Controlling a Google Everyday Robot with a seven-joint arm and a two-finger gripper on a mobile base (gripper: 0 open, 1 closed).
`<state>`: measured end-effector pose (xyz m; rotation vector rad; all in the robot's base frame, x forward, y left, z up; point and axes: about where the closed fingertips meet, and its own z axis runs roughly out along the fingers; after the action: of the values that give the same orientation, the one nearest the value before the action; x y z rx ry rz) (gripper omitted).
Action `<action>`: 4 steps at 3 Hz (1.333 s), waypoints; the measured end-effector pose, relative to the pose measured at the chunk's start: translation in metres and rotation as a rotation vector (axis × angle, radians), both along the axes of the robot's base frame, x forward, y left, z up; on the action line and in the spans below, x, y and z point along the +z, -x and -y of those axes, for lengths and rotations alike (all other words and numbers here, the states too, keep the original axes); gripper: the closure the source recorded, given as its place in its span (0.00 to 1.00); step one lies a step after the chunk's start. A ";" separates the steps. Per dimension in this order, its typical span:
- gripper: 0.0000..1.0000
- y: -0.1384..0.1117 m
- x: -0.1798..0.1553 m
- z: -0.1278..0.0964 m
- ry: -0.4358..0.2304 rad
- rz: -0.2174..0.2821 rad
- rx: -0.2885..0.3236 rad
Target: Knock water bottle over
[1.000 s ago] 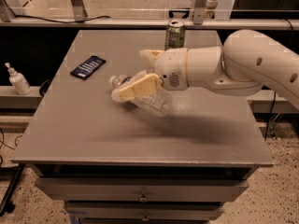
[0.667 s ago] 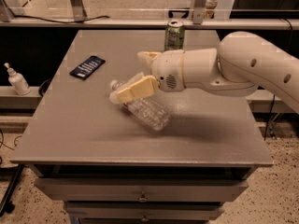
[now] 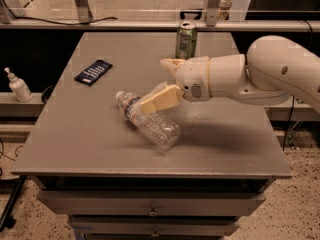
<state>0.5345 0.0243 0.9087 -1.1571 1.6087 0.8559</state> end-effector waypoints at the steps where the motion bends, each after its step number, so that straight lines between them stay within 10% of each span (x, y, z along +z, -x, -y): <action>1: 0.00 -0.004 -0.002 0.033 0.044 0.016 -0.031; 4: 0.00 0.003 0.042 0.202 0.224 0.100 -0.165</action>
Offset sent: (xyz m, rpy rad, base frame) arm 0.0132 -0.1433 0.0078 -0.1670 -0.0684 -0.1218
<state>0.5319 -0.1781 0.9508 -1.1816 1.7216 0.5132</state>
